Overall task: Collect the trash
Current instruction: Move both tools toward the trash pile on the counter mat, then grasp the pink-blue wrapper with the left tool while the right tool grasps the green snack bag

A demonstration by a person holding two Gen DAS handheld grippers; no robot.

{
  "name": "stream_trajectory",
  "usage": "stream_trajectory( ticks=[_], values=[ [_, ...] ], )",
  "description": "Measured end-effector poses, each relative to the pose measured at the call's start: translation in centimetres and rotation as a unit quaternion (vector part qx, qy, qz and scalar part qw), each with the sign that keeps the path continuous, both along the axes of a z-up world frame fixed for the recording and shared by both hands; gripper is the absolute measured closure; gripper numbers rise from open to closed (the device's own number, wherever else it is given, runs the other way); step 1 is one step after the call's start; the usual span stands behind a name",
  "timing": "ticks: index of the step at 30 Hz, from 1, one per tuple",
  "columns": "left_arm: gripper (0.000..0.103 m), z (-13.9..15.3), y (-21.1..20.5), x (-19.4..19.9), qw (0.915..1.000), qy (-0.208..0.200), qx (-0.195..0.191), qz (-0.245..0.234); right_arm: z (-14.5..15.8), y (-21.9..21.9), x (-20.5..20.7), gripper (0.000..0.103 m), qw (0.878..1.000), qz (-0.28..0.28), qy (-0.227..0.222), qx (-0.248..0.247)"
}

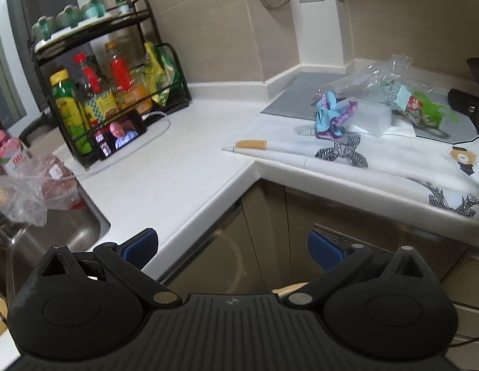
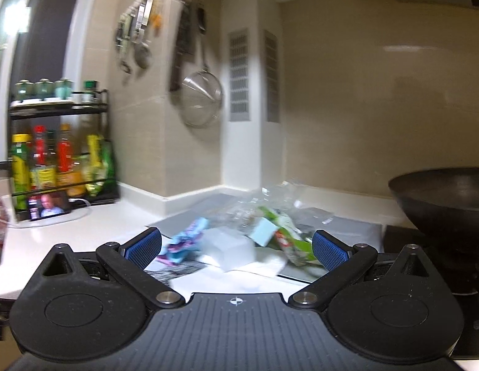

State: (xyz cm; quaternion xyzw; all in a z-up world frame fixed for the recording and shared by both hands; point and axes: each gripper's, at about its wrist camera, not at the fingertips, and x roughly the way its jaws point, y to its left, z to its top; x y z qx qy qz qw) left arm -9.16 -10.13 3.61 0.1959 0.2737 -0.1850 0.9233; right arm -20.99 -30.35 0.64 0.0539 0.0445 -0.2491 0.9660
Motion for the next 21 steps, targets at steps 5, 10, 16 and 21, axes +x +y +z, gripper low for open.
stream_trajectory(
  ticks=[5,10,16,21],
  values=[
    [0.0,0.1,-1.1,0.9,0.9999,-0.008,0.009,0.005,-0.8,-3.3,1.9,0.0,1.0,-0.012,0.017,0.018],
    [0.0,0.1,-2.5,2.1,0.9998,-0.007,0.017,0.008,-1.3,-6.2,4.0,0.0,0.999,-0.008,0.018,0.037],
    [0.0,-0.4,-4.3,3.0,0.9995,-0.003,0.03,0.003,-0.9,-9.4,7.0,0.0,1.0,0.008,0.007,0.011],
    [0.0,-0.5,-5.7,3.3,0.9991,-0.01,0.042,-0.003,-1.4,-12.3,10.5,0.0,1.0,-0.001,0.024,0.008]
  ],
)
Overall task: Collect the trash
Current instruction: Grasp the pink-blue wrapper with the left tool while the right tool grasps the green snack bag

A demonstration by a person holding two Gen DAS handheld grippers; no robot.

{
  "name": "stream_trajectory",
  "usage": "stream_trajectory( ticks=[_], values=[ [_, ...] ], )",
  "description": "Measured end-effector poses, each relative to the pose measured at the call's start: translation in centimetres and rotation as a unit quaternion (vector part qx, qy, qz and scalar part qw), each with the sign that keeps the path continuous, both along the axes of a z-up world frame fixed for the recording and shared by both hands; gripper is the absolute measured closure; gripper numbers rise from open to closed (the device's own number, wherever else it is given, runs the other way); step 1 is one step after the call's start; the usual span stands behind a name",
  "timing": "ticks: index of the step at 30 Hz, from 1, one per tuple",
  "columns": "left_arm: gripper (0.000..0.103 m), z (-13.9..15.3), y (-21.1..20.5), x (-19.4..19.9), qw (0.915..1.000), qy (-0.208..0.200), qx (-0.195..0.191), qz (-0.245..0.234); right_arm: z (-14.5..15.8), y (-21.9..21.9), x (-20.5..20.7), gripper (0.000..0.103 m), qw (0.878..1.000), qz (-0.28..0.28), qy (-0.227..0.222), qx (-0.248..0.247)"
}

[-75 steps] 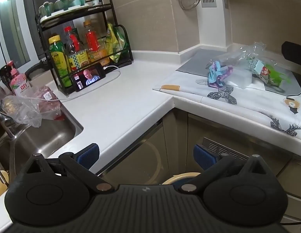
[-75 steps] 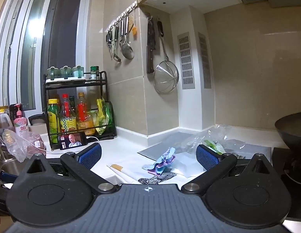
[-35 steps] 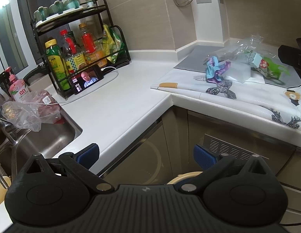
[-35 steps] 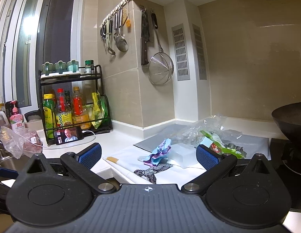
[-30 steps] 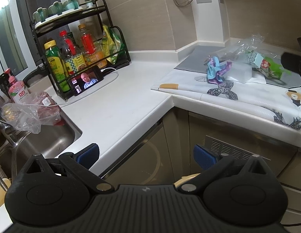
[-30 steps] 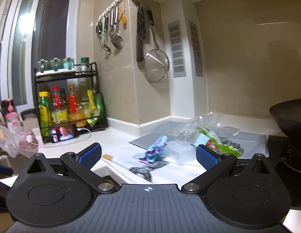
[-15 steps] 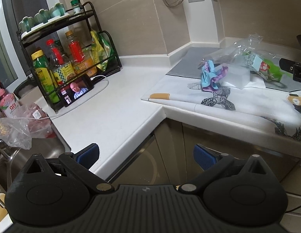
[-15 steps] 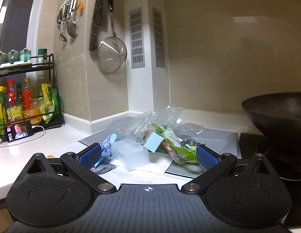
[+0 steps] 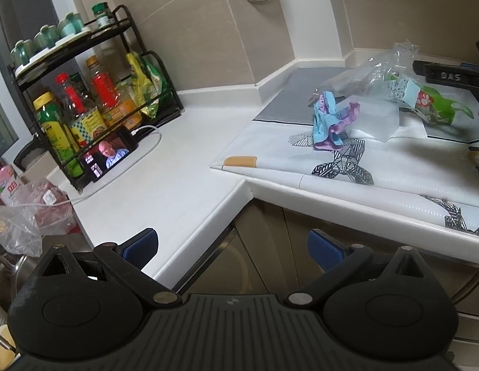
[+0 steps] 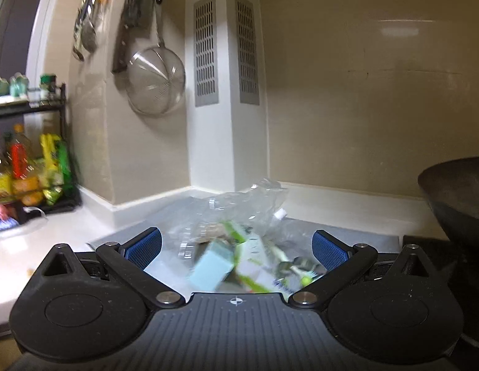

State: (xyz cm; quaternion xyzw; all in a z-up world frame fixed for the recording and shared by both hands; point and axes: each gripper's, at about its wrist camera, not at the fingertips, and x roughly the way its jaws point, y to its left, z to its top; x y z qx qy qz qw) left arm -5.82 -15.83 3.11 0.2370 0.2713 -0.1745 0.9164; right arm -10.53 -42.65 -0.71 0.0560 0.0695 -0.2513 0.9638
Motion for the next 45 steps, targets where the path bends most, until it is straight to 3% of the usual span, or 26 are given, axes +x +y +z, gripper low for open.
stream_trajectory(
  ticks=[5,9,12,16,19,24,30,38,39,40,42,43,44,45],
  values=[
    [0.0,-0.2,-1.8,1.3,0.9999,0.009,0.009,0.002,-1.6,-2.3,0.5,0.0,0.998,0.056,-0.032,0.028],
    [0.0,-0.1,-4.1,3.3,0.9998,0.01,-0.004,-0.015,-2.0,-3.9,0.1,0.0,0.993,0.064,-0.037,0.091],
    [0.0,-0.2,-6.6,5.0,0.9996,0.009,-0.013,-0.023,-1.7,-4.1,-0.6,0.0,0.991,0.06,-0.058,0.102],
    [0.0,-0.7,-10.0,7.1,0.9988,0.021,-0.029,-0.034,-1.5,-4.2,-1.0,0.0,0.996,0.0,-0.051,0.075],
    [0.0,-1.4,-12.1,8.3,0.9987,0.02,-0.02,-0.042,-1.6,-5.1,-0.7,0.0,0.995,-0.023,-0.028,0.091],
    [0.0,-2.7,-14.5,11.0,0.9978,0.044,-0.016,-0.047,-2.2,-4.9,-0.4,0.0,0.994,0.02,-0.008,0.103],
    [0.0,-4.2,-16.6,14.0,0.9952,0.084,-0.022,-0.046,-3.1,-2.5,1.1,0.001,0.999,0.016,0.041,0.019],
    [0.0,-5.7,-18.8,16.0,0.993,0.109,-0.014,-0.044,-3.4,-4.5,1.8,0.01,0.996,0.002,0.062,0.069],
    [0.0,-5.7,-19.0,16.2,0.9925,0.114,-0.017,-0.042,-3.6,-4.9,1.8,0.013,0.995,0.002,0.06,0.081],
    [0.0,-5.8,-19.1,16.4,0.992,0.118,-0.02,-0.041,-3.6,-5.3,1.8,0.027,0.994,0.005,0.06,0.095],
    [0.0,-5.7,-19.1,16.7,0.9912,0.127,-0.024,-0.03,-4.0,-6.3,2.0,0.061,0.99,0.022,0.059,0.13],
    [0.004,-5.6,-19.1,16.7,0.9914,0.126,-0.027,-0.024,-4.1,-6.7,2.0,0.088,0.987,0.029,0.057,0.145],
    [0.007,-5.4,-19.1,16.6,0.9918,0.123,-0.028,-0.019,-4.2,-6.9,1.9,0.094,0.986,0.031,0.05,0.154],
    [0.02,-5.2,-19.0,16.6,0.9921,0.121,-0.029,-0.018,-4.2,-6.9,1.6,0.096,0.986,0.033,0.038,0.158]
  ],
)
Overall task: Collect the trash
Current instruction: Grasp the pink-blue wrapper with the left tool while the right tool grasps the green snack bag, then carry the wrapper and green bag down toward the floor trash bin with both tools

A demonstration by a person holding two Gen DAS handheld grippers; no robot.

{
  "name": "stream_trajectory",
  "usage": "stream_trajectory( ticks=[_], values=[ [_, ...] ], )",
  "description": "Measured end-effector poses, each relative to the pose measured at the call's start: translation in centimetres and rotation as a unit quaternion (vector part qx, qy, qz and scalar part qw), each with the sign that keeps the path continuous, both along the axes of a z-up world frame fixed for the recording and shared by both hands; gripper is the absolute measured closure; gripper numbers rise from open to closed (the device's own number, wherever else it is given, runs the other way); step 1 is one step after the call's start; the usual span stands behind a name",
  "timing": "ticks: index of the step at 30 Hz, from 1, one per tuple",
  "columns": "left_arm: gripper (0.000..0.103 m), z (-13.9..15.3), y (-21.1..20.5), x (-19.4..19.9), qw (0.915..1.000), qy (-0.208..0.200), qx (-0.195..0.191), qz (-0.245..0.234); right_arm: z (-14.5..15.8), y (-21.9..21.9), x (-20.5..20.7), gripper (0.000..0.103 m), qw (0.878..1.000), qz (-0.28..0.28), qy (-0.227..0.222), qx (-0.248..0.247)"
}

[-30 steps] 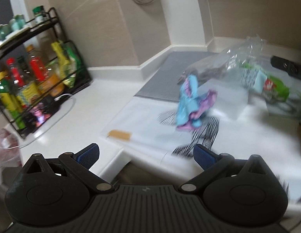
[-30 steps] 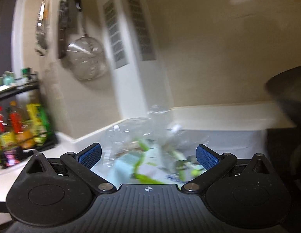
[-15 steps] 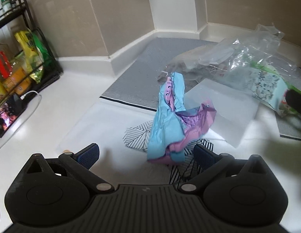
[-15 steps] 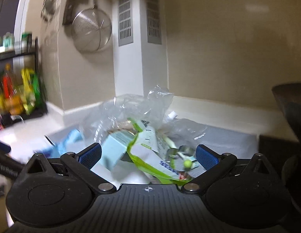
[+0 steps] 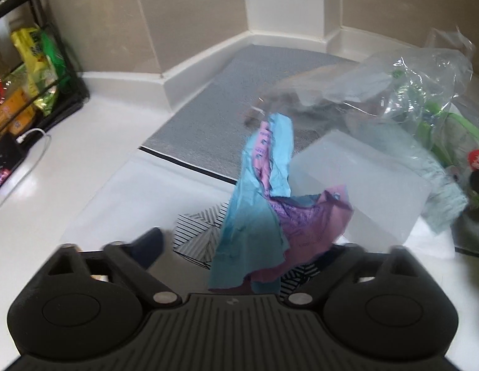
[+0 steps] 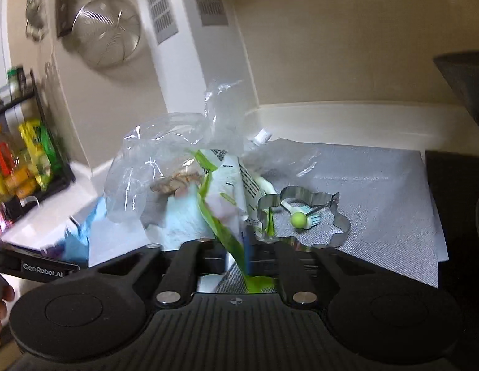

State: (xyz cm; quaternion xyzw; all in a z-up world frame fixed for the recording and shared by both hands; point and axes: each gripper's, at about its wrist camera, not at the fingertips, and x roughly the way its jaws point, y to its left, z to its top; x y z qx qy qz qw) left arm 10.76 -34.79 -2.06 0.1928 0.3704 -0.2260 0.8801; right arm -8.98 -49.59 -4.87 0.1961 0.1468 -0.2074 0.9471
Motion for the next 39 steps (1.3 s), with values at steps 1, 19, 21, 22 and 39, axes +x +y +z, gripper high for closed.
stream_trajectory(
  ticks=[1,19,21,22,39],
  values=[
    [0.042,0.3,0.1,-0.1,1.0,0.003,-0.001,0.002,0.1,0.1,-0.3,0.102,1.0,0.002,-0.016,-0.001],
    [0.07,6.9,8.3,-3.5,0.9917,-0.017,-0.126,0.02,2.6,2.8,-4.6,0.103,0.973,0.048,-0.214,-0.068],
    [0.07,7.1,9.4,-5.0,0.9916,-0.025,-0.125,0.018,2.6,2.6,-5.1,0.103,0.972,0.035,-0.224,-0.063],
    [0.07,7.2,10.0,-6.0,0.9916,-0.029,-0.125,0.016,2.6,2.4,-5.3,0.103,0.971,0.03,-0.227,-0.06],
    [0.07,6.6,27.7,-15.6,0.9885,-0.056,-0.11,0.088,3.2,4.3,-7.2,0.103,0.97,-0.022,-0.214,-0.112]
  ],
)
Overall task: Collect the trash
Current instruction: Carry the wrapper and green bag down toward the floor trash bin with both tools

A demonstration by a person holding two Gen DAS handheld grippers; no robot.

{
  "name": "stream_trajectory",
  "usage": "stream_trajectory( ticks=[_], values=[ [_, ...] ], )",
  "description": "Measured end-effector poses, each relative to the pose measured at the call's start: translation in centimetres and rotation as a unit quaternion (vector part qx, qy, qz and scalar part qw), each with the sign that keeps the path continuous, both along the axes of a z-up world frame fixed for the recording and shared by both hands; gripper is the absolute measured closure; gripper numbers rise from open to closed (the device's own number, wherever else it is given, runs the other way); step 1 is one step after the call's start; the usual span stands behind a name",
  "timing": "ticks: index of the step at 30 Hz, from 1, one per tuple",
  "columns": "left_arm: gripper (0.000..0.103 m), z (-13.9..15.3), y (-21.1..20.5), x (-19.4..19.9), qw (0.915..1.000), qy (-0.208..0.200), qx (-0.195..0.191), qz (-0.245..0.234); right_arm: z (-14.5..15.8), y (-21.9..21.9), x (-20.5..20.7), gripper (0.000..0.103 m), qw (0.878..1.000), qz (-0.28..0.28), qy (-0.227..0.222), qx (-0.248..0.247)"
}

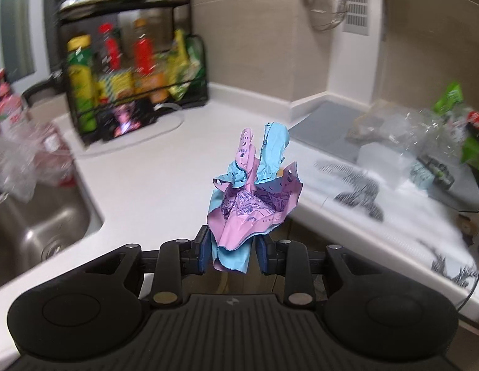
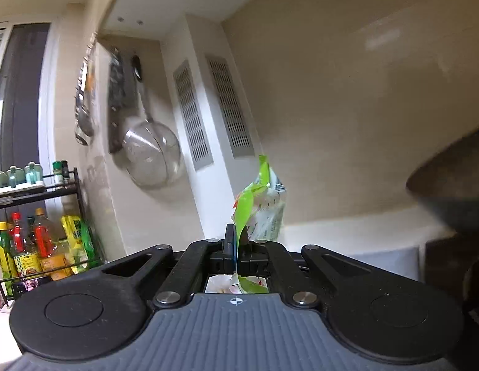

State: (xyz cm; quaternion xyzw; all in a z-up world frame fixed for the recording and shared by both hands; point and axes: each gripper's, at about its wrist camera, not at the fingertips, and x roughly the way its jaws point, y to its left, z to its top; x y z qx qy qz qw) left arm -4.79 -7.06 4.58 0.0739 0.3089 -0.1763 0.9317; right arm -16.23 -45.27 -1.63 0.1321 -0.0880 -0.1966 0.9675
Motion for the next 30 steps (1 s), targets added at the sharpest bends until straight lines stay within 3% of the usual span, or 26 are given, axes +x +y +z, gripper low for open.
stream_trajectory(
  ticks=[9,15,22,30],
  values=[
    [0.07,-1.8,0.9,-2.2,0.9991,0.026,-0.024,-0.023,2.7,7.1,-4.1,0.103,0.995,-0.018,-0.006,-0.097],
    [0.07,-2.0,1.3,-3.6,0.9988,0.017,-0.035,-0.031,3.2,9.3,-6.5,0.103,0.996,-0.019,-0.001,-0.089],
    [0.07,-2.2,2.1,-5.1,0.9987,-0.001,-0.034,-0.039,3.2,13.9,-9.7,0.103,0.994,0.035,-0.001,-0.102],
    [0.07,-3.3,3.0,-5.9,0.999,0.001,-0.025,-0.038,2.3,18.6,-11.2,0.103,0.987,0.125,0.035,-0.1]
  ],
)
